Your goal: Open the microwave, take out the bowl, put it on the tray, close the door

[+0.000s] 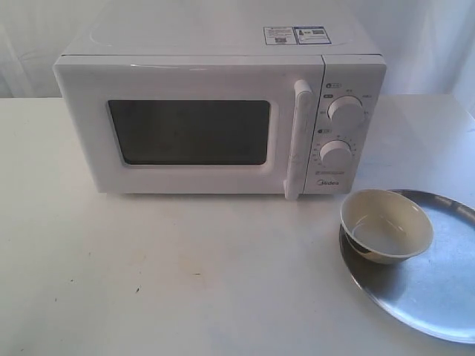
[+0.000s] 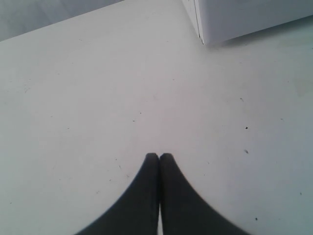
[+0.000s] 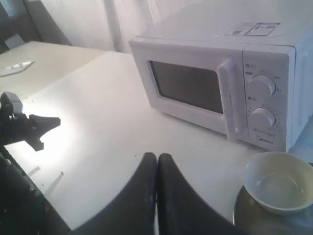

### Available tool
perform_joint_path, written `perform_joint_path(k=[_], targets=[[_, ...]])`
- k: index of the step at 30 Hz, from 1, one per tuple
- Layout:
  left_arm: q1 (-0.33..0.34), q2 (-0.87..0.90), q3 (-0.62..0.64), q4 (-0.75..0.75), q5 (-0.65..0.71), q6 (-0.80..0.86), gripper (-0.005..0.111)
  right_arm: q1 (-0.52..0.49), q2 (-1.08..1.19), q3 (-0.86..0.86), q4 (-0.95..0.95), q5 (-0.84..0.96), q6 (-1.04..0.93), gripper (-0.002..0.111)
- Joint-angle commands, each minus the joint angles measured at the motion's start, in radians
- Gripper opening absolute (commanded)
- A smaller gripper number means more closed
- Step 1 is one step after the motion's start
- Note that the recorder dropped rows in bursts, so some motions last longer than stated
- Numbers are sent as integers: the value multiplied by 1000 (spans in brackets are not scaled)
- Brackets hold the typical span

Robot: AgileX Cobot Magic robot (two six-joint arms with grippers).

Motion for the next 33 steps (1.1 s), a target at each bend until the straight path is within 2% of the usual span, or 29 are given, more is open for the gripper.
perform_joint_path(k=[1, 6, 9, 12, 14, 15, 21, 24, 29, 32, 33], targets=[[-4, -2, -4, -3, 1, -6, 0, 1, -45, 4, -7, -3, 5, 0], [-4, -2, -4, -3, 1, -6, 0, -1, -45, 28, -22, -3, 20, 0], [-4, -2, -4, -3, 1, -6, 0, -24, -45, 105, -67, -332, 20, 0], [-4, -2, -4, -3, 1, -6, 0, -104, -45, 211, -156, -688, 20, 0], [-4, -2, -4, -3, 1, -6, 0, -195, -45, 280, -152, -818, 29, 0], [-4, -2, -4, -3, 1, -6, 0, -272, -45, 311, -139, -831, 61, 0], [-4, -2, -4, -3, 1, -6, 0, -731, -45, 482, 2, -721, 412, 0], [-4, -2, -4, -3, 1, -6, 0, -904, -45, 566, 79, -723, 438, 0], [-4, -2, -4, -3, 1, -6, 0, -1080, -45, 717, 244, -827, 438, 0], [-4, -2, -4, -3, 1, -6, 0, -1147, -45, 834, 326, -969, 438, 0], [-4, -2, -4, -3, 1, -6, 0, -1179, -45, 918, 337, -1084, 438, 0]])
